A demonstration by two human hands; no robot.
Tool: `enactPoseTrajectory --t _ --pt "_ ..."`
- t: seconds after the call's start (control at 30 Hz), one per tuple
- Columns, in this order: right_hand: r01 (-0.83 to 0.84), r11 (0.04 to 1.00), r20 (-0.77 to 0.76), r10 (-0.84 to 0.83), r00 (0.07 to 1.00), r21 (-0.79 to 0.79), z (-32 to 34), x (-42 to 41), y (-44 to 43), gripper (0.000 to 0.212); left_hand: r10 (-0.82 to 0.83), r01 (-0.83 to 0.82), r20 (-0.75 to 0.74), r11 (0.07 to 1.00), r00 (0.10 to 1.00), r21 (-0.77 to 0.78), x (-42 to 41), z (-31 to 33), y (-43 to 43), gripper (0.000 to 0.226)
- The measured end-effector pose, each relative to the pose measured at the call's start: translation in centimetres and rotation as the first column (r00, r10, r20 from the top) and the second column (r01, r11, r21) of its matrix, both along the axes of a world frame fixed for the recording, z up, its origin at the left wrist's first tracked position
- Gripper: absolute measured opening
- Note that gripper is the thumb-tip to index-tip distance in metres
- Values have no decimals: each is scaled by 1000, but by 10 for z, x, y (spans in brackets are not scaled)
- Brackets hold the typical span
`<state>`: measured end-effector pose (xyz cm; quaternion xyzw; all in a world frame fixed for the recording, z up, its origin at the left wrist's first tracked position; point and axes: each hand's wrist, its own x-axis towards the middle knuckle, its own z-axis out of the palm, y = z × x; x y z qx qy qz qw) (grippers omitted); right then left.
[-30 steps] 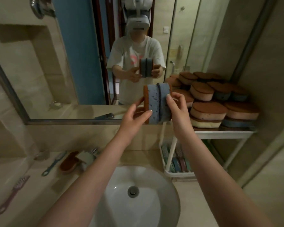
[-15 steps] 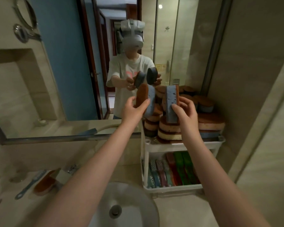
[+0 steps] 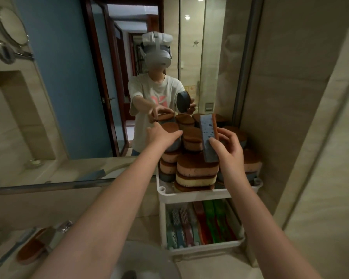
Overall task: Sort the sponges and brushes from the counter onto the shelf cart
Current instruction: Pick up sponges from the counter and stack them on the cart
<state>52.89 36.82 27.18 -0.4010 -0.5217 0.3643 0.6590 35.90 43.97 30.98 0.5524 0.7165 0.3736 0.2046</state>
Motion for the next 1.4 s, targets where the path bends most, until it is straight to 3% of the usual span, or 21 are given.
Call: enactPoseTrajectory --t 0.3,0.43,0.57,0.63,0.73,0.87,1.23,1.4 --pt "-9 1000 23 9 1000 7 -5 1 8 35 18 -23 -144 999 989 -32 6 -3 14 82" --pt "-28 999 117 25 993 22 -1 6 9 43 46 -52 -189 998 981 -30 6 -2 6 77" --pt "-64 997 183 57 982 36 11 18 9 48 103 -7 -321 958 941 286 9 -13 -19 53" --pt "-86 996 239 78 968 23 18 30 10 45 13 128 -290 877 957 462 18 -28 -32 34" --pt "-84 996 347 81 934 -8 27 52 9 44 -176 300 -277 804 945 514 32 -51 -44 18" --pt "-59 996 504 88 859 -74 35 81 10 49 -258 414 -377 803 889 428 41 -71 -46 23" --pt "61 993 804 42 594 -97 30 95 24 51 -197 367 -401 836 895 408 45 -74 -48 25" --pt "127 989 859 -124 497 69 20 90 18 49 -201 367 -387 828 900 424 46 -75 -49 23"
